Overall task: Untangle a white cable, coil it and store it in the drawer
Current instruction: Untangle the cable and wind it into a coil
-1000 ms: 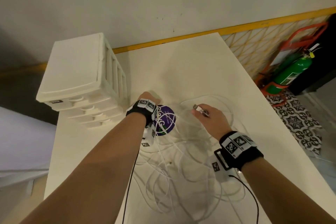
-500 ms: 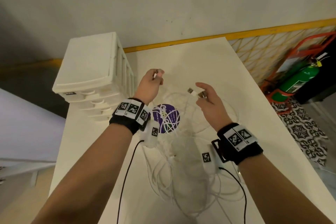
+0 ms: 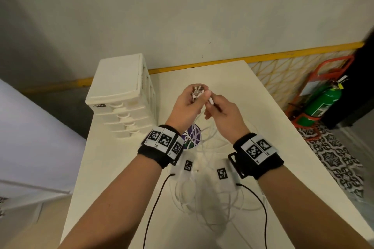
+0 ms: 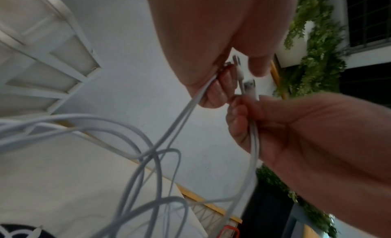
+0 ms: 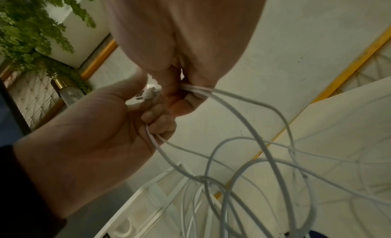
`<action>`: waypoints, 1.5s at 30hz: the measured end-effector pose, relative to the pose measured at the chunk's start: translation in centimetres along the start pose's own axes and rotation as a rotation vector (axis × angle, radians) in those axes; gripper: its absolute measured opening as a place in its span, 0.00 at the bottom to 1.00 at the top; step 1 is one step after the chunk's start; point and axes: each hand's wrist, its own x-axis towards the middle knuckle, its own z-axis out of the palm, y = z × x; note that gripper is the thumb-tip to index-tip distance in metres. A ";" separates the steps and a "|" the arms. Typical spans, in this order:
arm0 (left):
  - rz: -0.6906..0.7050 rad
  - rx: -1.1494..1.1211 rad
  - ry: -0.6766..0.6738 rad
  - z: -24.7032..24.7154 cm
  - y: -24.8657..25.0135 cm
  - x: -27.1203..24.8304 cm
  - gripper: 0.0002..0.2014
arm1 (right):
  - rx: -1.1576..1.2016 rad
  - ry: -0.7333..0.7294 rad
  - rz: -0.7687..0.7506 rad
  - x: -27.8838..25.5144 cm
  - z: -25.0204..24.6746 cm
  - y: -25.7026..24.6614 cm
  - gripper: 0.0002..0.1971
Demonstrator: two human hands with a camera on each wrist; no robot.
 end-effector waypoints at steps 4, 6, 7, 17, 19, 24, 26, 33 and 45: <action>0.040 0.023 0.015 0.8 0.8 -1.6 0.05 | 0.181 0.012 0.102 -1.4 -0.2 -0.8 0.09; 0.061 0.060 0.036 1.0 0.5 -2.1 0.07 | 0.246 0.011 0.132 -2.2 -0.5 -1.2 0.09; 0.065 0.067 0.051 1.1 0.4 -2.3 0.07 | 0.253 0.008 0.134 -2.6 -0.6 -1.3 0.10; 0.002 -0.008 0.169 1.3 0.3 -3.4 0.07 | 0.152 0.038 0.092 -4.8 -0.6 -1.9 0.14; -0.001 -0.050 0.185 1.1 0.6 -3.5 0.05 | 0.195 0.063 0.122 -4.6 -0.6 -1.9 0.11; -0.003 -0.069 0.286 1.0 0.8 -3.2 0.04 | 0.258 0.094 0.120 -4.2 -0.7 -2.4 0.11; -0.018 -0.083 0.276 1.3 1.0 -3.2 0.05 | 0.312 0.115 0.127 -4.0 -1.1 -2.5 0.11; -0.084 -0.048 0.145 3.5 2.0 -3.4 0.18 | 0.386 0.133 0.192 -3.5 -1.8 -3.0 0.16; -0.104 -0.120 0.127 4.5 1.3 -1.8 0.07 | 0.283 0.161 0.111 -2.5 -2.2 -0.9 0.12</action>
